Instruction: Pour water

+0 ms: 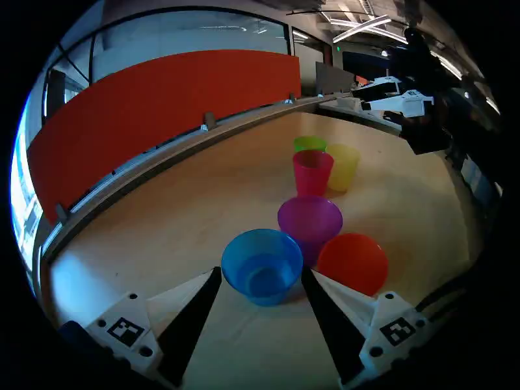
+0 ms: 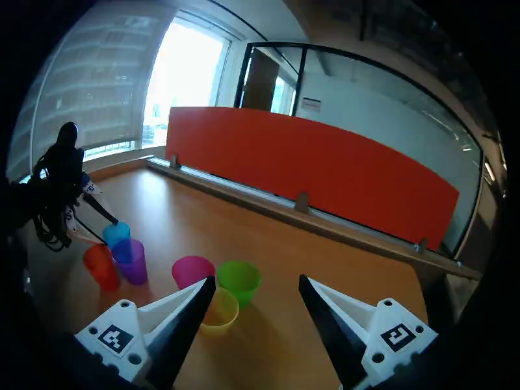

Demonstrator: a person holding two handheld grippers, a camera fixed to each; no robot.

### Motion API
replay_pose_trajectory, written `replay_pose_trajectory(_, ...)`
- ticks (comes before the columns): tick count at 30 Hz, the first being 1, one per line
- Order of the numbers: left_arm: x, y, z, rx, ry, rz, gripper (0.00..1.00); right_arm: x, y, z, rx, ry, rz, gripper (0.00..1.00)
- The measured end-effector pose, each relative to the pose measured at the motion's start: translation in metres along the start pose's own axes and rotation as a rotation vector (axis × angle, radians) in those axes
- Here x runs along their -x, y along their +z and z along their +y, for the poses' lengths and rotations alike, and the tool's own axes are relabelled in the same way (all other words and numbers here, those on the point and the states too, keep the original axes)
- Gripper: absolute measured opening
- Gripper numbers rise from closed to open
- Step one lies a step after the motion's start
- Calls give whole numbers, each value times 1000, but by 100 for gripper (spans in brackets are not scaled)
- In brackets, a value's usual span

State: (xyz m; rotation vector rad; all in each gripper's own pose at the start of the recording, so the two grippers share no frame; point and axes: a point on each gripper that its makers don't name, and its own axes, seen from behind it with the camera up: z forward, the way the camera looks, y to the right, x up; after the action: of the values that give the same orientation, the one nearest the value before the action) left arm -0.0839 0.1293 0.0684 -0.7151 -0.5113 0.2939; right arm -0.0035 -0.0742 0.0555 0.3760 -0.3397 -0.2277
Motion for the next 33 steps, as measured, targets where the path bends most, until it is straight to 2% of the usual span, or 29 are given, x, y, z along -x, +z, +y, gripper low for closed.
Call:
replay_pose_trajectory(14, -2, 11, 1, 18, -1, -1, 91, 1, 3, 0, -3, -7, -5, 100)
replay_pose_trajectory(33, 0, 18, 0, 25, -1, -13, 91, 2, 5, 1, -1, -9, 3, 100)
